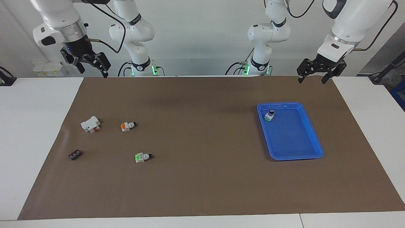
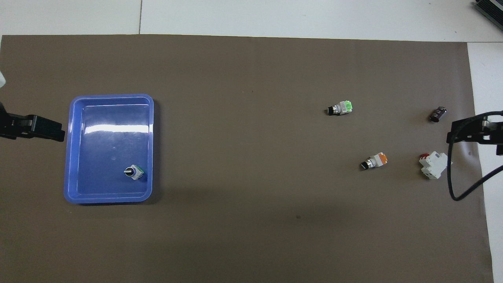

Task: Turn and place switch with both arms
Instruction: 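Move the right gripper toward the orange-topped switch, then lower the right gripper and grasp the orange-topped switch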

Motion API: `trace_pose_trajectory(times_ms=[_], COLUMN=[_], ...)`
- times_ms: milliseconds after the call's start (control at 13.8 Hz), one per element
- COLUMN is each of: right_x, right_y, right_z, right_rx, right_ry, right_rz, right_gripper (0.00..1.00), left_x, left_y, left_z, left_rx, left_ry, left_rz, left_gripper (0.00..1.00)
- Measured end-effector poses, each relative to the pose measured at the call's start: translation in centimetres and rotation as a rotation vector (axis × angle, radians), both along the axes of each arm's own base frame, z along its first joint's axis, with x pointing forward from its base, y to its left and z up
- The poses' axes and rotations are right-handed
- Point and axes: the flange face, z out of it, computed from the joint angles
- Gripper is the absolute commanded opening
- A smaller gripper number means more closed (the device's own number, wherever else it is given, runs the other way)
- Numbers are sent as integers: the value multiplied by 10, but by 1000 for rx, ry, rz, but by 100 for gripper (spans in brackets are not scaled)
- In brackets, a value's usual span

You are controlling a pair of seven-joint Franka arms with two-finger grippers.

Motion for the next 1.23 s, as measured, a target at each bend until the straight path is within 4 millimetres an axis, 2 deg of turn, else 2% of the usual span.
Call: trace_pose_trajectory(times_ms=[217,578,1012,1229], right_x=[4,8,10,22], right_y=[1,13,12,10], right_z=[-16,-67,-138,-181], right_rx=[0,-4,76,96], right_ry=[-13,6,47,82], right_rz=[-162,-453,-592,-659], right_gripper=[100,100,100,100], left_x=[0,0,0,0], left_y=[0,0,1,1], left_z=[-1,-1,-1,-1], left_rx=[0,0,0,0], left_ry=[2,2,2,1], left_rz=[0,0,1,2], left_gripper=[100,100,100,100])
